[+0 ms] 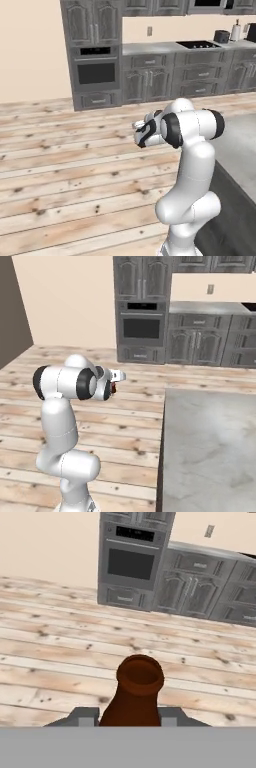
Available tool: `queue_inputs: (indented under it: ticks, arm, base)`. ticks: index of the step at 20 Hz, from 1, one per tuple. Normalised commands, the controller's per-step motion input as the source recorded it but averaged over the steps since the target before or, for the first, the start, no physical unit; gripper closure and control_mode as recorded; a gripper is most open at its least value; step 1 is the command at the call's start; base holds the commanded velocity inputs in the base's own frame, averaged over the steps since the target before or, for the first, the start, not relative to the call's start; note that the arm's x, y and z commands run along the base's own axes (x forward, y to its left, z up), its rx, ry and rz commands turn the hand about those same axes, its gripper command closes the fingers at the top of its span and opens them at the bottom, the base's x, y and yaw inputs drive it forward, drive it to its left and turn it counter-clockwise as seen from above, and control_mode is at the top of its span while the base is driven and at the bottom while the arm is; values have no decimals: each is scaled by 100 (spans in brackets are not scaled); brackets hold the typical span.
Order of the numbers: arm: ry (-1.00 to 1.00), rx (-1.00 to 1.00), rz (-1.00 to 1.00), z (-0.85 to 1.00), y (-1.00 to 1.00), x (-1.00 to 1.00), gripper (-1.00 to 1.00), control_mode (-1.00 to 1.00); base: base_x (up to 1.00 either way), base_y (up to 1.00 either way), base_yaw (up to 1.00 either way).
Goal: Place the large bottle from the dining counter next to the other large bottle outside the sink, and place the small bottle from the dining counter next to the other small bottle inside the sink.
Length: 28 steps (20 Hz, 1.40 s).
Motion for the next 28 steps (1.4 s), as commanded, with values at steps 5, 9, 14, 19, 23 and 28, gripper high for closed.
queue_inputs:
  ticks: [5,9,14,19,23,28]
  arm:
    - [0,0,0,0,0,0,100,100]
    - [0,0,0,0,0,0,100,100]
    - [0,0,0,0,0,0,100,100]
    - [0,0,0,0,0,0,100,100]
    - [0,0,0,0,0,0,100,100]
    - [0,0,0,0,0,0,100,100]
  base:
    - [64,30,-2]
    - [55,31,-13]
    - [46,33,-21]
    - [39,39,-22]
    - [41,45,-22]
    - [41,47,-24]
